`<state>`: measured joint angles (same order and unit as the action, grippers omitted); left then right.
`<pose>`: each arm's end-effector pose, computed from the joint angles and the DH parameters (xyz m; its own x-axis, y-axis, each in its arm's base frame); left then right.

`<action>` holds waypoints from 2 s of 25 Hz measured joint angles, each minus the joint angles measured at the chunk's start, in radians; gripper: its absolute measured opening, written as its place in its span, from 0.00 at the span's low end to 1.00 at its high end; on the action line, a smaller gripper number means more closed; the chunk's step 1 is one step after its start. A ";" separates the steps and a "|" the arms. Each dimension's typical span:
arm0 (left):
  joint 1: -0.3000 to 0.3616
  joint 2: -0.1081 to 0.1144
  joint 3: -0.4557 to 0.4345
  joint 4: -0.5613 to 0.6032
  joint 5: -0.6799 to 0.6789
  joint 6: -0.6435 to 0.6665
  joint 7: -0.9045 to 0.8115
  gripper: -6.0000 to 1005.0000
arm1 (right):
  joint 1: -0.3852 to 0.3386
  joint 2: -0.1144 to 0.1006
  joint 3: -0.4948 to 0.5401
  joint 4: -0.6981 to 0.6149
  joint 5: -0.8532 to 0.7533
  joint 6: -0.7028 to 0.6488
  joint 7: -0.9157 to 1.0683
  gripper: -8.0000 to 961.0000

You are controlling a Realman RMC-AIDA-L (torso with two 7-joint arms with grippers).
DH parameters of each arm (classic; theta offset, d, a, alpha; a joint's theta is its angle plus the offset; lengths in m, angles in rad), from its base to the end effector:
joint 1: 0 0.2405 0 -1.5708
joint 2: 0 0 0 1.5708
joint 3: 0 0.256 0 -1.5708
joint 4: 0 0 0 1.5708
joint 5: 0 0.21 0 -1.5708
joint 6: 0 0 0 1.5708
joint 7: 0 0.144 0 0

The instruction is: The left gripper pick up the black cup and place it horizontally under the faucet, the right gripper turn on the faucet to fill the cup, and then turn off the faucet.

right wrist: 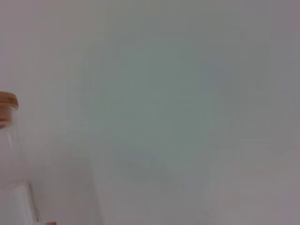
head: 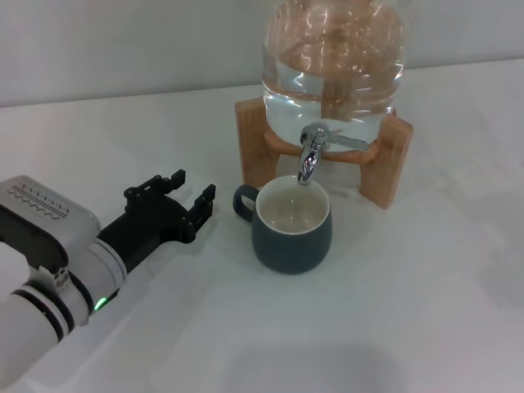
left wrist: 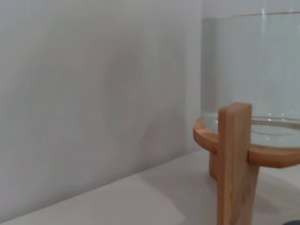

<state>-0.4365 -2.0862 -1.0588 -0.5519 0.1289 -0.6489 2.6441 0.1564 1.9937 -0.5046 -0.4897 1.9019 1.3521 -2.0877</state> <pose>-0.2390 0.3399 -0.1121 0.8136 0.1788 0.5533 0.5139 -0.6664 -0.5402 0.4018 0.2564 0.1210 0.5384 -0.0136 -0.8426 -0.8270 -0.2007 -0.5251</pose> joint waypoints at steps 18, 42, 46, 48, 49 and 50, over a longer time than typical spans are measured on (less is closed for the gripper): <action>0.190 0.001 -0.334 0.010 -0.083 -0.428 -0.079 0.52 | -0.009 -0.017 -0.004 0.015 -0.004 -0.059 0.008 0.88; 0.167 0.008 -0.457 0.143 -0.087 -0.479 -0.126 0.52 | -0.005 0.018 -0.466 -0.223 -0.074 0.314 0.241 0.88; 0.172 0.008 -0.458 0.144 -0.087 -0.472 -0.126 0.52 | -0.012 0.018 -0.651 -0.300 0.010 0.163 0.243 0.88; 0.172 0.008 -0.458 0.144 -0.087 -0.469 -0.126 0.52 | -0.016 0.019 -0.710 -0.332 0.027 0.096 0.253 0.88; 0.171 0.008 -0.458 0.144 -0.084 -0.468 -0.126 0.52 | -0.018 0.019 -0.735 -0.349 0.036 0.062 0.259 0.88; 0.169 0.008 -0.458 0.145 -0.083 -0.468 -0.126 0.52 | -0.021 0.019 -0.749 -0.357 0.042 0.037 0.262 0.88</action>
<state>-0.2671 -2.0785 -1.5170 -0.4072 0.0459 -1.1168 2.5183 0.1359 2.0124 -1.2534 -0.8467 1.9440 1.3892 -1.8253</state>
